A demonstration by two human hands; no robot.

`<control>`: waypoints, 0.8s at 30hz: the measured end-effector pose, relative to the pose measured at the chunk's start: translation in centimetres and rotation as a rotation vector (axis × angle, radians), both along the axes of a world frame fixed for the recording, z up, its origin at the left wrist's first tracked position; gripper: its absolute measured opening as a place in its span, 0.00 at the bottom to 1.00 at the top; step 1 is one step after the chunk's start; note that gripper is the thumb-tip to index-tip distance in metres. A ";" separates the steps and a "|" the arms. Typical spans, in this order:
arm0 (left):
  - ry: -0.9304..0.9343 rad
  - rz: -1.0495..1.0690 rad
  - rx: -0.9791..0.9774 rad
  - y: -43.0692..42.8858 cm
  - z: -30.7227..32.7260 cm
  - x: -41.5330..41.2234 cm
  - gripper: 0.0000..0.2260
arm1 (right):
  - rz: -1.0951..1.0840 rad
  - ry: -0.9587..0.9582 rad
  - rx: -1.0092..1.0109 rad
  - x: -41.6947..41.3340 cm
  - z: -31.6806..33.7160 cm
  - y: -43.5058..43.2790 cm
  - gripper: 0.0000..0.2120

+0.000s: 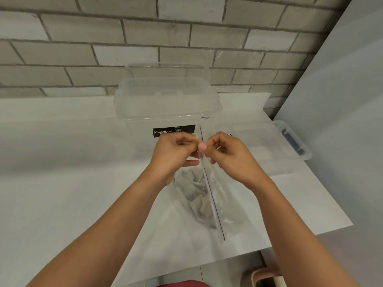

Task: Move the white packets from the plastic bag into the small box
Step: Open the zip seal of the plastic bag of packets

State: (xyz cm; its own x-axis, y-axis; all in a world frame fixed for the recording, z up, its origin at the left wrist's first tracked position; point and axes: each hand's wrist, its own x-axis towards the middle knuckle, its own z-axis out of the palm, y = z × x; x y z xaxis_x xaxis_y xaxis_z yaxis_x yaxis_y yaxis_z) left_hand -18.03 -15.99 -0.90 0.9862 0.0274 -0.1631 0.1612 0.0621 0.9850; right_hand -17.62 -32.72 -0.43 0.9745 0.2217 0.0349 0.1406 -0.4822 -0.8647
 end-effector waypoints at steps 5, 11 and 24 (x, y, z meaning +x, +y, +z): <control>0.001 -0.036 0.053 -0.6 -0.3 -0.1 0.04 | 0.025 -0.008 -0.112 -0.2 -0.7 -1.0 0.06; -0.092 0.143 0.169 0.2 -0.1 0.6 0.04 | -0.212 -0.058 -0.171 0.5 -1.7 -2.2 0.07; 0.127 -0.012 -0.112 -2.2 -2.3 -2.6 0.13 | -0.084 0.097 0.151 -1.6 -0.9 -2.2 0.08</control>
